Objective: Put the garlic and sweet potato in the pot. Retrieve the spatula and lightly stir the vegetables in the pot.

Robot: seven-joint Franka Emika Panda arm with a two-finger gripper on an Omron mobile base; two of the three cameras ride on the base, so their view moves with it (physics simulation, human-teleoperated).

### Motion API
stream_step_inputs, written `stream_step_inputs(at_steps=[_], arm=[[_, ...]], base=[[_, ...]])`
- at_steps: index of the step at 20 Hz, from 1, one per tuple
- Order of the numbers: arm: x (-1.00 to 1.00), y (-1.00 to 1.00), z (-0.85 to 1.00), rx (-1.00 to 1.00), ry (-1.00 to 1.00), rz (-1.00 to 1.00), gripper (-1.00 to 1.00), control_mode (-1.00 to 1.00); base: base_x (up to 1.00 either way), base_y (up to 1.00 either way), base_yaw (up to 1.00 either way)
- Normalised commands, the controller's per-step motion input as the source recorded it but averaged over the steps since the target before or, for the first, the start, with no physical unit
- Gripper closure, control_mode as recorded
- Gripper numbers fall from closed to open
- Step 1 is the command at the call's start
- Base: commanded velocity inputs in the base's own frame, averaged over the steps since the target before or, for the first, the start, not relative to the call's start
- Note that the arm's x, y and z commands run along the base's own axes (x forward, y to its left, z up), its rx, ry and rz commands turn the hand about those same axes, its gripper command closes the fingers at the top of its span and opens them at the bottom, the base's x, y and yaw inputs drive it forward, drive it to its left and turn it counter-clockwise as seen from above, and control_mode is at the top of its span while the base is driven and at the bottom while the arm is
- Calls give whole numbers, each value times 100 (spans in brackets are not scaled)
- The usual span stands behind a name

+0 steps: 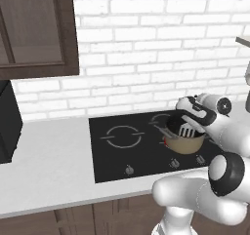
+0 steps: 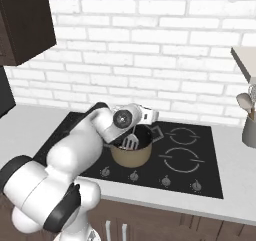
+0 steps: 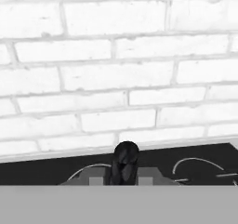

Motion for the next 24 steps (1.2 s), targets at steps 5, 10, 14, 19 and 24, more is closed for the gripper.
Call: stream_step_inputs(at_steps=[5,10,14,19,24], arm=[[37,0,-5,-16,-30,-12,100,-100],[-14,0,2,-5,-21,-9,100,-100],[-69,0,37,2,0,-10,100,-100],[-17,0,73,13,26,-8,100,-100],[17,26,46,26,43,0,100,-100]], base=[[0,0,0],[0,0,0],[0,0,0],[0,0,0],[0,0,0]])
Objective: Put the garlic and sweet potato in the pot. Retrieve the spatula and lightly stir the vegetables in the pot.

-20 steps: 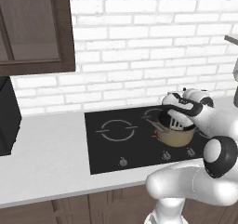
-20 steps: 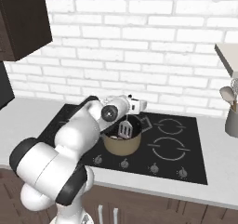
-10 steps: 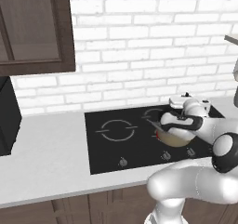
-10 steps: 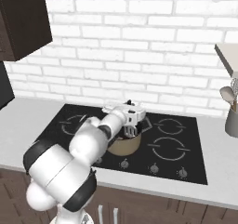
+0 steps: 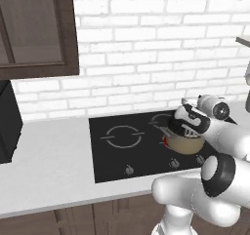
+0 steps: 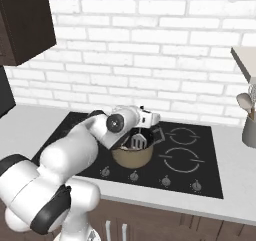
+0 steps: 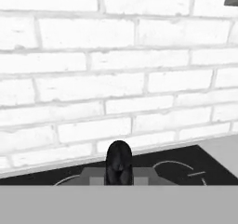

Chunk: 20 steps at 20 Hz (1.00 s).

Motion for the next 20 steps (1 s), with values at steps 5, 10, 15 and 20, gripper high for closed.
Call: stream_step_inputs(at_steps=[5,10,15,20], arm=[[17,50,33,23,29,0,100,-100],[11,11,-17,5,2,0,100,-100],[24,0,-58,0,-2,0,100,-100],[9,-5,-69,0,-9,0,100,-100]], base=[[0,0,0],[0,0,0],[0,0,0],[0,0,0]])
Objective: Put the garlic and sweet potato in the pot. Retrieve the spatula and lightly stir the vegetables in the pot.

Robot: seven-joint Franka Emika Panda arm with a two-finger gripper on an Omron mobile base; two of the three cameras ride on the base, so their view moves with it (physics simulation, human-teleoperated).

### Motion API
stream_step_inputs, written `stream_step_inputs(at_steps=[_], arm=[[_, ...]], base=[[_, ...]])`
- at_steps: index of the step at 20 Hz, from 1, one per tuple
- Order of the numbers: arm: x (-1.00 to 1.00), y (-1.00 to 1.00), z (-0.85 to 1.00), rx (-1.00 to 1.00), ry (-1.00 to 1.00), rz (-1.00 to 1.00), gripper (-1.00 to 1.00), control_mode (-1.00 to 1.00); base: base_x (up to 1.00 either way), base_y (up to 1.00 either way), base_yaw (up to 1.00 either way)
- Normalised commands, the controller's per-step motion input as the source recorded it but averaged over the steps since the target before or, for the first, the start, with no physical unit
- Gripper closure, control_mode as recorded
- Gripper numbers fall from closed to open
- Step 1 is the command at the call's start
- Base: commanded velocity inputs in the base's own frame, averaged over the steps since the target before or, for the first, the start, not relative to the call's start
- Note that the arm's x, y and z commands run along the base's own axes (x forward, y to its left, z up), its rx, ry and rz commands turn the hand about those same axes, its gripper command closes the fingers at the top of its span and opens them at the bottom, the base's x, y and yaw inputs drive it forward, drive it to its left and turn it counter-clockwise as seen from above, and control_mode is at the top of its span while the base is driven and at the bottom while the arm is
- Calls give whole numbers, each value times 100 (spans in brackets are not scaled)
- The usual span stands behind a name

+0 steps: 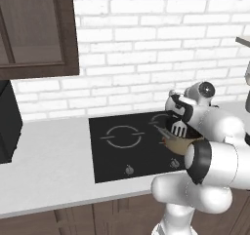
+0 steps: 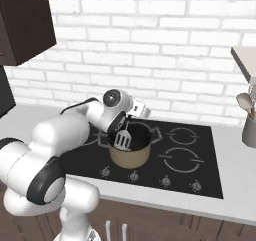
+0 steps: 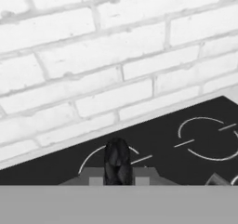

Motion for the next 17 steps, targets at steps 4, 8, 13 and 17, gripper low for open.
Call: stream_step_inputs(at_steps=[4,8,13,17], arm=[[0,-14,-89,0,-13,0,100,-100],[0,-10,-91,0,-16,0,100,-100],[0,0,-69,-1,-19,0,100,-100],[0,-6,-26,-8,-34,0,100,-100]], base=[[0,0,0],[0,0,0],[0,0,0],[0,0,0]])
